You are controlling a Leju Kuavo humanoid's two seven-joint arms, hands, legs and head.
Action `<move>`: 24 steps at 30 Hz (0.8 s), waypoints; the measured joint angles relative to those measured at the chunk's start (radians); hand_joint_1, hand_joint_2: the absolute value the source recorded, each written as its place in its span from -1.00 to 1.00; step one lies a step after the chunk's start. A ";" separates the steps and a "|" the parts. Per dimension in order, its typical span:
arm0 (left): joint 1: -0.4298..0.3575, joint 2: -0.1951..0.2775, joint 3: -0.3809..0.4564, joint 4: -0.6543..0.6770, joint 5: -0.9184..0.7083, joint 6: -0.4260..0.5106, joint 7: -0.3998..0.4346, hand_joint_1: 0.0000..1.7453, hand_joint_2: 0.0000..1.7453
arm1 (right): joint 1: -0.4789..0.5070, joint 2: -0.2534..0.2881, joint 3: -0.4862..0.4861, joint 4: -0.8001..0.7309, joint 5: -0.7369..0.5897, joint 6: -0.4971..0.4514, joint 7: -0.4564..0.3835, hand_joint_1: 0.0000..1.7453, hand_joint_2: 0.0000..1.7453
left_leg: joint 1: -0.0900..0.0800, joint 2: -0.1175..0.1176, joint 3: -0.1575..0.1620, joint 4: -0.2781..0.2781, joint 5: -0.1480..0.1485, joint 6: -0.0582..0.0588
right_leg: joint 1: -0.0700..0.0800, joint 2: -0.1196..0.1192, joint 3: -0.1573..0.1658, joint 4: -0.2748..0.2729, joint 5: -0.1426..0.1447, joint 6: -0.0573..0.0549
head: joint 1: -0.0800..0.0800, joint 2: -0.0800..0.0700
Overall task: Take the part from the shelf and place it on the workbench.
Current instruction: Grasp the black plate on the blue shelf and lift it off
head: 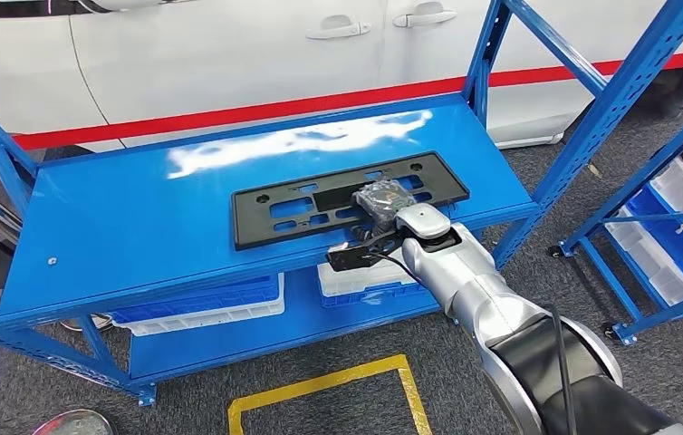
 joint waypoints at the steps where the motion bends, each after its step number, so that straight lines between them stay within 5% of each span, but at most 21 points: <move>1: 0.000 0.000 0.000 0.000 -0.001 0.000 -0.001 -1.00 -1.00 | 0.000 0.000 0.000 0.000 0.000 0.000 0.000 1.00 1.00 | 0.000 0.000 0.000 0.000 0.000 0.000 | 0.000 0.000 0.000 0.000 0.000 0.000 | 0.000 0.000; 16: 0.000 -0.003 0.000 0.000 -0.002 -0.002 -0.003 -1.00 -1.00 | 0.001 0.000 0.000 0.000 0.000 0.000 -0.005 1.00 1.00 | 0.000 0.000 0.001 0.000 0.000 0.000 | 0.000 0.000 0.001 0.000 0.000 0.000 | 0.000 0.000; 21: 0.001 -0.005 0.007 0.000 0.006 0.006 -0.013 -1.00 -1.00 | -0.001 0.000 0.000 -0.021 0.006 -0.066 -0.042 1.00 1.00 | 0.000 0.000 0.000 0.000 0.000 0.000 | 0.000 0.000 0.001 0.000 0.000 0.000 | 0.000 0.000; 24: 0.002 -0.007 0.020 0.000 0.012 0.019 -0.031 -1.00 0.50 | -0.015 0.004 0.000 -0.072 0.011 -0.093 -0.056 1.00 1.00 | 0.000 0.000 0.000 0.000 0.000 0.000 | 0.000 0.001 0.000 0.000 0.000 0.000 | 0.000 0.000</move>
